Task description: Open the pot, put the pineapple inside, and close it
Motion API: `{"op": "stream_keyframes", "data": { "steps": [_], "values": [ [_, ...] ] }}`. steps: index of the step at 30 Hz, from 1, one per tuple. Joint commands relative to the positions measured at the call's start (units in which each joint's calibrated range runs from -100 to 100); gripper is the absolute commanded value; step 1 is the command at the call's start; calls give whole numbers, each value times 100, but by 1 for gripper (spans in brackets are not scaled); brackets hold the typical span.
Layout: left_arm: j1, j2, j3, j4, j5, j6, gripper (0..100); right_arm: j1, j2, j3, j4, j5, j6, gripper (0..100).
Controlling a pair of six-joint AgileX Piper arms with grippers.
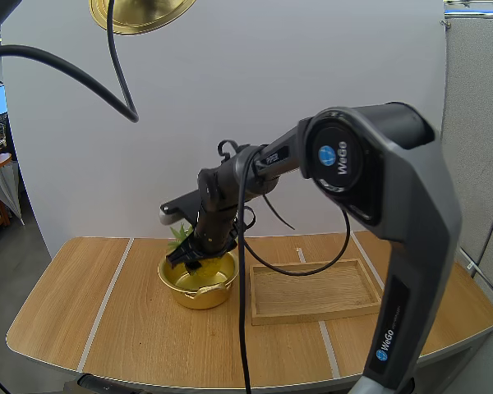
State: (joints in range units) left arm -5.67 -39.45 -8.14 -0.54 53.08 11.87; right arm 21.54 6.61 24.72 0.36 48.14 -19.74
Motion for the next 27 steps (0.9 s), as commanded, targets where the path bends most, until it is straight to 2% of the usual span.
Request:
{"op": "stream_keyframes", "data": {
  "steps": [1, 16, 18, 19, 20, 21, 27],
  "values": [
    [-11, -62, -44, 13, -214, -40, 0, 13, 127, -56, -90, -131, -42, 0],
    [-11, -62, -44, 13, -214, -40, 0, 4, 374, -56, 14, -93, -42, 1],
    [-11, -62, -44, 13, -214, -40, 0, 4, 374, -56, 24, -41, -42, 29],
    [-11, -62, -44, 13, -214, -40, 0, 4, 374, -56, 24, -3, -42, 49],
    [-11, -62, -44, 13, -214, -40, 0, 4, 374, -56, 24, 20, -42, 77],
    [-11, -62, -44, 13, -214, -40, 0, 4, 361, -56, 24, 43, -42, 100],
    [-11, -62, -44, 13, -214, -40, 0, 4, 48, -56, 115, 242, 3, 100]
  ]
}}
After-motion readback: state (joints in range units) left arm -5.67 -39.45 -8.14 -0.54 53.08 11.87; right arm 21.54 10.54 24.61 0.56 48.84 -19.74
